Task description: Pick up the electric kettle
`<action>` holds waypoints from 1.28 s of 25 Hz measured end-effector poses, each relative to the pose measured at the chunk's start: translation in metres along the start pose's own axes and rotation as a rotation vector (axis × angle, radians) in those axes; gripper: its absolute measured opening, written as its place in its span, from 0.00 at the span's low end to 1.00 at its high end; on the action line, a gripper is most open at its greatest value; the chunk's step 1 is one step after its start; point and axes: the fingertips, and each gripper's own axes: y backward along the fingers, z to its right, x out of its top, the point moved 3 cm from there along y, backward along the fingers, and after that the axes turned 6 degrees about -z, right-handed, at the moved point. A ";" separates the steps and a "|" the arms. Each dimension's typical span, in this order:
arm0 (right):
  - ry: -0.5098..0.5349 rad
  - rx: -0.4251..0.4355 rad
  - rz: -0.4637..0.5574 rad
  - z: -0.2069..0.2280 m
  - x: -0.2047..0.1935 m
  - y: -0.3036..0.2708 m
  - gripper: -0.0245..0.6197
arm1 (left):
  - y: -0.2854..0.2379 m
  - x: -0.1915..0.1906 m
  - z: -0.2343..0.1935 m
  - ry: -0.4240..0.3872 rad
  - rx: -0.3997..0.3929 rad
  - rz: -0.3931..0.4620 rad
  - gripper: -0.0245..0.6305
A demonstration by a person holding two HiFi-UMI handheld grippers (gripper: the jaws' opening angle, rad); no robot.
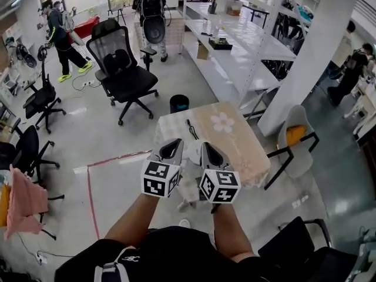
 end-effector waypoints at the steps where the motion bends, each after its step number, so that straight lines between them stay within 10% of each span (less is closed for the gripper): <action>1: -0.007 0.005 -0.006 0.001 -0.002 -0.005 0.04 | -0.004 -0.002 -0.002 -0.002 0.004 -0.011 0.03; 32: -0.152 -0.326 -0.122 -0.057 -0.130 -0.064 0.17 | -0.022 -0.098 -0.103 -0.045 -0.349 -0.238 0.03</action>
